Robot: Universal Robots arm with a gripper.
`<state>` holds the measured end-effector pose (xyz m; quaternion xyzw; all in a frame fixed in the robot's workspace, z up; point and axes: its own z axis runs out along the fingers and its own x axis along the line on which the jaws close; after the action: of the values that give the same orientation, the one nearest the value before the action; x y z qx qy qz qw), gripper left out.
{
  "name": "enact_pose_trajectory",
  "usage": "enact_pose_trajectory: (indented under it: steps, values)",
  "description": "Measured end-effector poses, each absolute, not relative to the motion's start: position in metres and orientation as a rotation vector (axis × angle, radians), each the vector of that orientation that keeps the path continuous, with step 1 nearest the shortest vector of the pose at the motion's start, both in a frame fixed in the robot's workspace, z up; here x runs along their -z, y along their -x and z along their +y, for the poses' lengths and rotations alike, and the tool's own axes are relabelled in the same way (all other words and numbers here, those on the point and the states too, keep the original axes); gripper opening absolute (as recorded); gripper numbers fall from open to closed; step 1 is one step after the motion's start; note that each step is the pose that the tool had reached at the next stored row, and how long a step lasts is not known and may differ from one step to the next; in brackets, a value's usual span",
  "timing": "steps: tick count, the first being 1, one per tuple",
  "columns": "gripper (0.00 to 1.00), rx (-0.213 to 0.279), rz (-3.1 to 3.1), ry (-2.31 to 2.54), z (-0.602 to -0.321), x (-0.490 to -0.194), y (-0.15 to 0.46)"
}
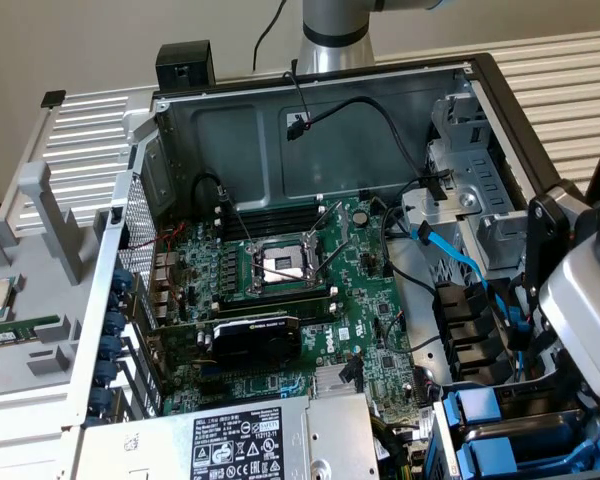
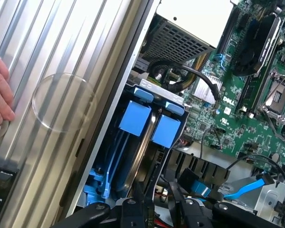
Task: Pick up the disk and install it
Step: 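Insert the first disk wire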
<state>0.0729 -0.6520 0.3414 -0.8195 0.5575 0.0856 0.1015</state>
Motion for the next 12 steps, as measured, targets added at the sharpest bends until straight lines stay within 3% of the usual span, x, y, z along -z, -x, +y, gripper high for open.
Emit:
enact_pose_trajectory:
  steps: [12]
  values:
    - [0.34,-0.260,1.642,2.413,-0.6543,-0.3431,-0.0740]
